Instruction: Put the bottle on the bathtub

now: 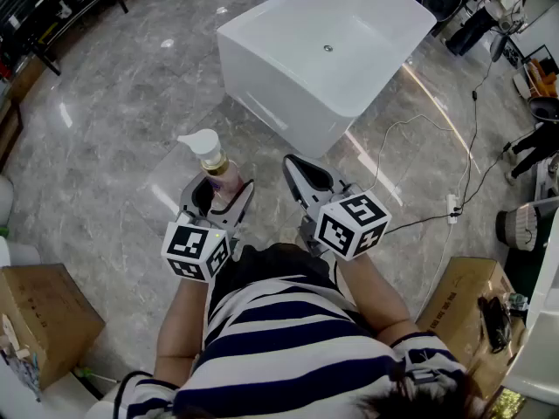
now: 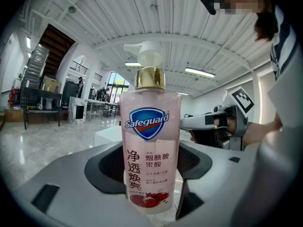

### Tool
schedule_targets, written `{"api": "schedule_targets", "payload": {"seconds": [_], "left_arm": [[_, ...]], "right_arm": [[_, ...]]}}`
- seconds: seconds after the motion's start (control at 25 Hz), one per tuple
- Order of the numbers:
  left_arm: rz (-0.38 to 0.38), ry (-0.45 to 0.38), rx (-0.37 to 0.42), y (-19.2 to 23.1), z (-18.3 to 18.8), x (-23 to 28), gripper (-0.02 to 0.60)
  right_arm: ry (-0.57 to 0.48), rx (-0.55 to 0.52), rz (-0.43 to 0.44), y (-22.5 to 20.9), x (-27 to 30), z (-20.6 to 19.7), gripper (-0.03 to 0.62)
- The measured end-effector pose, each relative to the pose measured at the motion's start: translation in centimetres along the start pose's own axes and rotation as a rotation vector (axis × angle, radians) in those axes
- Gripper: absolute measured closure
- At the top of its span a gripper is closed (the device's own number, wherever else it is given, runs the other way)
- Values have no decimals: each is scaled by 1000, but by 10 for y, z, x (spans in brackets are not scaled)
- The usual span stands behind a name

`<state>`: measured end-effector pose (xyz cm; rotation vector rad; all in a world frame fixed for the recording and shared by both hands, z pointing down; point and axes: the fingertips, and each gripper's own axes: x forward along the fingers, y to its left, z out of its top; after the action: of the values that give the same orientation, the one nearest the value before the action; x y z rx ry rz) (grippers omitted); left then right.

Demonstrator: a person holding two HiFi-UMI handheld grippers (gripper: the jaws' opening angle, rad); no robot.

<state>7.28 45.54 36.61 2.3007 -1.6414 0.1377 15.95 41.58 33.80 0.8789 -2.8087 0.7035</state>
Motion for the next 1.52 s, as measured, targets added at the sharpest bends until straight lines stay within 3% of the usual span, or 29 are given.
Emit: {"api": "schedule_targets", "payload": {"seconds": [0.36,0.92,0.96,1.04,1.52], "left_arm": [[-19,3,9,-5,1,10,270],[-11,21,15,-6,-1,31,270],[-11,23,16,-6,-1,33,270],[-11,26,20,-8,-1,37,270],[-5,46,41,-16,-4,58,270]], "right_arm": [[-29,30,11,-7,-3,5,566],[-54,7,231,8,10,19,560],[-53,5,253,9,11,20,545],[-42,0,306,12,13,22,456],[-26,-53,540,32,25,43,424]]}}
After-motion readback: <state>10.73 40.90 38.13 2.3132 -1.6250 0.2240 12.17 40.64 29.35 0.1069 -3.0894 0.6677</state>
